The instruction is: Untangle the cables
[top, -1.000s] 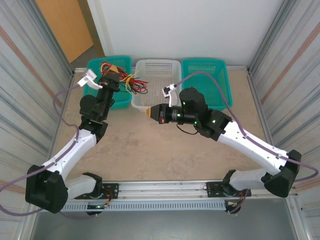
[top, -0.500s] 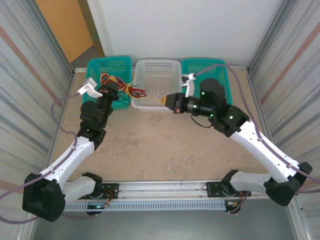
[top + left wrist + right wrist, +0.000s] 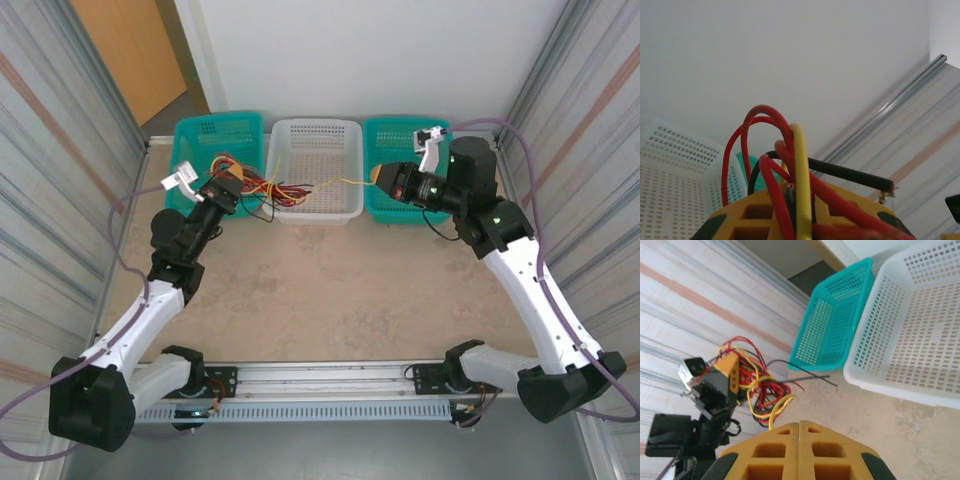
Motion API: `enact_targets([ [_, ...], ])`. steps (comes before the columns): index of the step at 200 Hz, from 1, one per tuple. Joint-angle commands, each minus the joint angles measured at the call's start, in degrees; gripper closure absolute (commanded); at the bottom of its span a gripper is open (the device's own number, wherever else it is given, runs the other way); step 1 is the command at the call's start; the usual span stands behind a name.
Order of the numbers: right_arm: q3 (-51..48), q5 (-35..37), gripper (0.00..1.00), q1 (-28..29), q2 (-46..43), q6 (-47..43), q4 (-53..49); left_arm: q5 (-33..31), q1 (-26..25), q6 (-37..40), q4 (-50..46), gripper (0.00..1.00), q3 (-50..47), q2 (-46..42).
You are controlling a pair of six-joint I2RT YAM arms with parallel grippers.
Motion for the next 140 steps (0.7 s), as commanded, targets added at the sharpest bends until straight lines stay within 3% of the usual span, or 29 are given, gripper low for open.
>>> enact_targets([
  [1,4.24,-2.27,1.0,-3.75,-0.16,0.7,0.53,3.95,1.05,0.92,0.78,1.0,-0.83,-2.69],
  [73,1.7,-7.13,1.0,-15.2,0.49,6.07,1.63,3.89,3.13,1.16,-1.68,1.0,-3.23,-5.67],
  [140,-1.29,-8.07,1.0,-22.92,0.67,5.36,-1.19,5.31,6.65,-2.35,-0.71,1.0,-4.59,-7.23],
])
